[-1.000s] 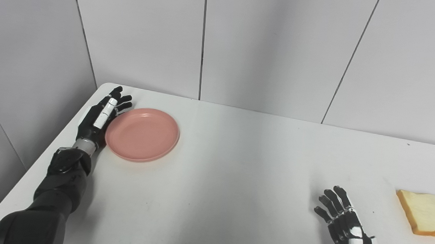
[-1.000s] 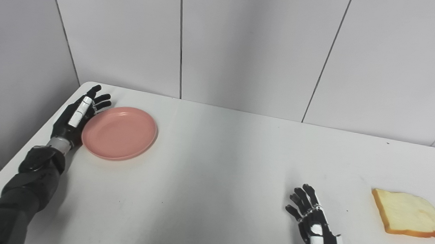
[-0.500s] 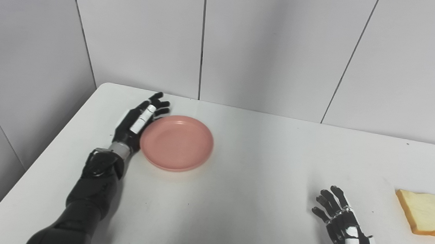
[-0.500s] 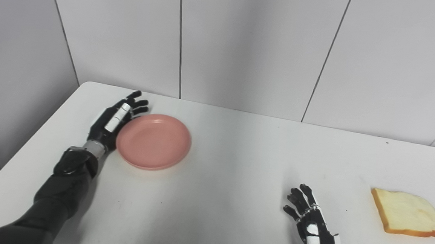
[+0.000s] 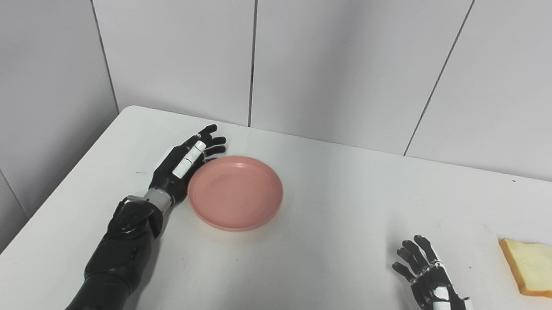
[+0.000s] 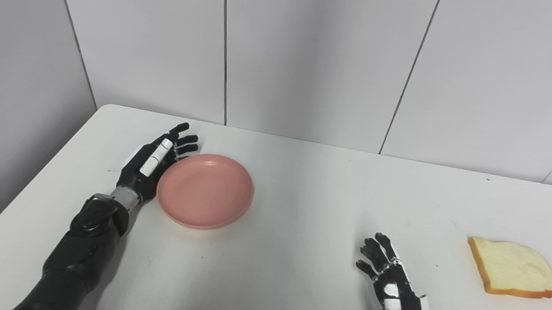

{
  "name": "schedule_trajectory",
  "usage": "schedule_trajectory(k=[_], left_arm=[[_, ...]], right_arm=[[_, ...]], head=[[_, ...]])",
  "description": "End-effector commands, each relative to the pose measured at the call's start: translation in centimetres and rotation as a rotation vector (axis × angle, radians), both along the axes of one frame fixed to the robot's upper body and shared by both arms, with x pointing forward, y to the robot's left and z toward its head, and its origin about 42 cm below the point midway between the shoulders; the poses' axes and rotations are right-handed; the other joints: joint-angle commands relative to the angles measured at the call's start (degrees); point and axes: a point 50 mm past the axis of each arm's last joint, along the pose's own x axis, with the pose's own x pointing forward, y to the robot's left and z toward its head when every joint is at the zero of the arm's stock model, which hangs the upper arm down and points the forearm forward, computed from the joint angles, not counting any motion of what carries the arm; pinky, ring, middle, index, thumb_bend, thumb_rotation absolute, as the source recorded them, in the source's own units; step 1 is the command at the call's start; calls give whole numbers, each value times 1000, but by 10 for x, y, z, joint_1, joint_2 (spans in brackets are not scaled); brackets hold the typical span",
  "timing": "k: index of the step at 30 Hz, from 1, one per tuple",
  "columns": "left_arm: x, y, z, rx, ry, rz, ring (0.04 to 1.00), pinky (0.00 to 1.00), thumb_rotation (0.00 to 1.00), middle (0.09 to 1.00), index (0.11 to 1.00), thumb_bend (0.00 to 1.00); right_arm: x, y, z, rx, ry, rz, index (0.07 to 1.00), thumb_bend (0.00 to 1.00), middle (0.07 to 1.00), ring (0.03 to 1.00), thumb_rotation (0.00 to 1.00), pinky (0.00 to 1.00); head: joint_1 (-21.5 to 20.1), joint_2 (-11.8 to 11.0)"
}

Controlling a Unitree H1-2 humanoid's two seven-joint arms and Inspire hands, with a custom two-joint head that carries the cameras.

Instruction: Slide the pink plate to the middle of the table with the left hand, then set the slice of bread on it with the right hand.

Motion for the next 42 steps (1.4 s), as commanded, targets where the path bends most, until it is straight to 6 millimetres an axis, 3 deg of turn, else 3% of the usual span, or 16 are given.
schedule_trajectory(k=[1, 10, 13, 17, 25, 35, 42], left_arm=[[6, -10, 16, 9, -39, -19, 809, 717, 701, 790, 853, 877], [-6, -46, 15, -33, 2, -21, 810, 734, 698, 784, 846, 827], [-13, -60, 17, -21, 9, -34, 815, 731, 748, 791, 854, 796], [-23, -82, 20, -35, 33, -65, 821, 745, 746, 796, 851, 815], [-38, -112, 15, 5, 70, -117, 840, 841, 729, 823, 845, 780], [-56, -139, 5, 2, 102, -111, 844, 838, 740, 835, 844, 759], [-66, -139, 10, -71, 129, -36, 861, 883, 750, 845, 836, 736]], right_arm=[[-28, -1, -36, 7, 156, -11, 882, 832, 865, 859, 946, 808], [-29, 7, -34, 7, 155, -9, 877, 818, 858, 852, 941, 803], [-29, 9, -33, 6, 155, -8, 874, 820, 858, 852, 938, 804], [-29, 14, -31, 2, 154, -8, 873, 824, 858, 848, 935, 795], [-30, 24, -26, 1, 149, -4, 868, 799, 849, 837, 929, 782], [-30, 40, -21, -7, 143, 5, 896, 768, 874, 857, 950, 796], [-29, 51, -19, -16, 140, 10, 922, 751, 880, 866, 959, 807]], head=[[-3, 2], [-23, 8], [-36, 13], [-50, 16], [-82, 26], [-116, 35], [-144, 39]])
